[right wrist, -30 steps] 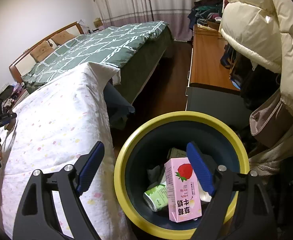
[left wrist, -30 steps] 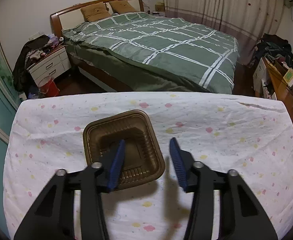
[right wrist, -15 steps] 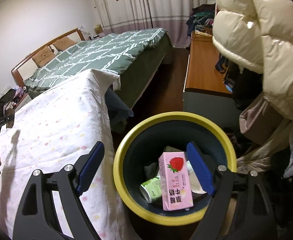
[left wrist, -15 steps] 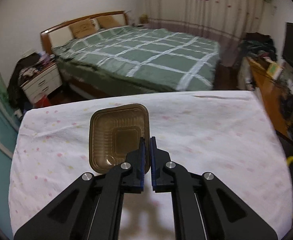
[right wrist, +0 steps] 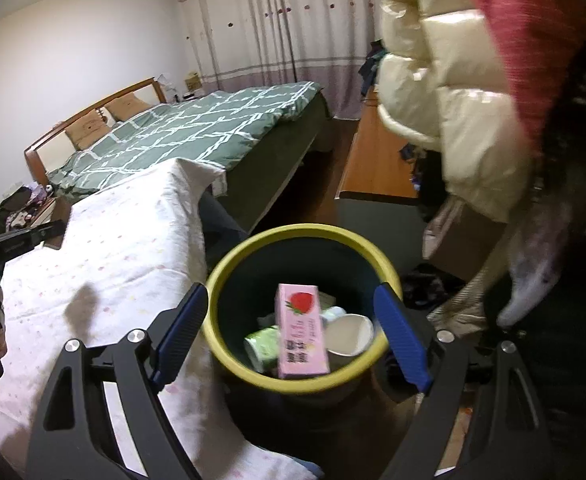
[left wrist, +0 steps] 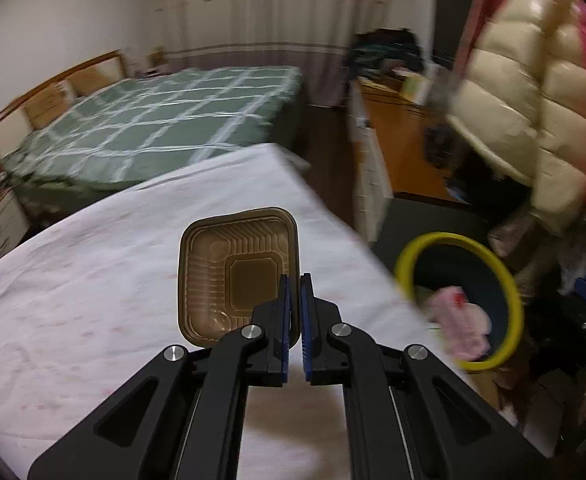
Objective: Collect trash
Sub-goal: 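Carry the brown tray over the yellow bin and open the left gripper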
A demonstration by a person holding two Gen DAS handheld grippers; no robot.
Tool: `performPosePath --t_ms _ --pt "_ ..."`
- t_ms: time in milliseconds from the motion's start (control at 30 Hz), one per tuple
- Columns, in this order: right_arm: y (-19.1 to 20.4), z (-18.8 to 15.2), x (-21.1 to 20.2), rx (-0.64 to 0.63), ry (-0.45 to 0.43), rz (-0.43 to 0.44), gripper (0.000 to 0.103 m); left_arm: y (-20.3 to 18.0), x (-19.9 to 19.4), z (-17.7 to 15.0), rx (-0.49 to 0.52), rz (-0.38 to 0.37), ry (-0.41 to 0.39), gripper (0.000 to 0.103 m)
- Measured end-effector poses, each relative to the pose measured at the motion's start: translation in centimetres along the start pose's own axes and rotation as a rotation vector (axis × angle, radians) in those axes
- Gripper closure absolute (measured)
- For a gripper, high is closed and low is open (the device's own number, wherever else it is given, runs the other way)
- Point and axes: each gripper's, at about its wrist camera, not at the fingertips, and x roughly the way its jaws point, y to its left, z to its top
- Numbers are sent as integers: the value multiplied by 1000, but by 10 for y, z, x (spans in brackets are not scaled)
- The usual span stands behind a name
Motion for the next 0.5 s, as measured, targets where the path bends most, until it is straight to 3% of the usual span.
performPosePath --t_ms 300,500 --pt "-50 -9 -31 39 -32 -68 21 -139 42 9 149 -172 71 98" --pt "-67 -11 -41 60 -48 -73 19 -193 75 9 195 -225 150 97"
